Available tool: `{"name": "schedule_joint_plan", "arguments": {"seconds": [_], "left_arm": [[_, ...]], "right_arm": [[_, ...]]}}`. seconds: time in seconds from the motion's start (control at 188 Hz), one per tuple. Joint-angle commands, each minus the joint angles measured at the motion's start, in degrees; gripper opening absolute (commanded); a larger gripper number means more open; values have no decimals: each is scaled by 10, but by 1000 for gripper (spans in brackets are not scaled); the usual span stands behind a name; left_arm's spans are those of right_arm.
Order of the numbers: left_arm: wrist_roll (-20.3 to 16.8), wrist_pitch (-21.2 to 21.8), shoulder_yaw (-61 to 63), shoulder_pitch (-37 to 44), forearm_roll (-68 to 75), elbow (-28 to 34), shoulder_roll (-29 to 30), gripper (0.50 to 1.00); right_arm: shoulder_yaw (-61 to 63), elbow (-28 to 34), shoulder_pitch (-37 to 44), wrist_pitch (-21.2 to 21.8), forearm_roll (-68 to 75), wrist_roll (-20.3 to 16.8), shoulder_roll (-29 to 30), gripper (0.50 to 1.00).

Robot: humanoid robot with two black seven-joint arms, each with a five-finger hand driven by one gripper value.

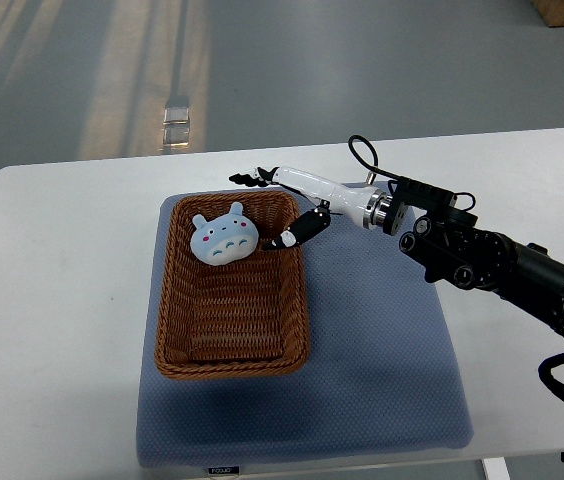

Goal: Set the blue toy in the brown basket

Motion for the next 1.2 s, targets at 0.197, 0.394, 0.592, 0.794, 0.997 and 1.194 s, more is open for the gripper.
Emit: {"name": "schedule_joint_plan", "arguments": {"seconds": [0.197, 0.394, 0.592, 0.794, 0.997, 1.194], "left_arm": [[0, 0, -1, 0, 0, -3, 0, 1000], [0, 0, -1, 0, 0, -3, 0, 1000], [0, 0, -1, 0, 0, -3, 0, 1000], [0, 0, -1, -3, 0, -3, 0, 1000], [-1, 0, -1, -4, 0, -3, 0, 1000], [-1, 0, -2, -3, -1, -3, 0, 1000]], "right_arm": [[34, 0, -24, -13, 233, 0, -50, 911], [77, -2, -58, -5, 432, -59, -68, 911], [87, -2, -85, -4, 546, -133, -84, 911], [93, -1, -101, -4, 557, -175, -84, 911], [113, -2, -110, -10, 556, -173, -84, 911], [115, -2, -117, -11, 556, -168, -84, 911]]}}
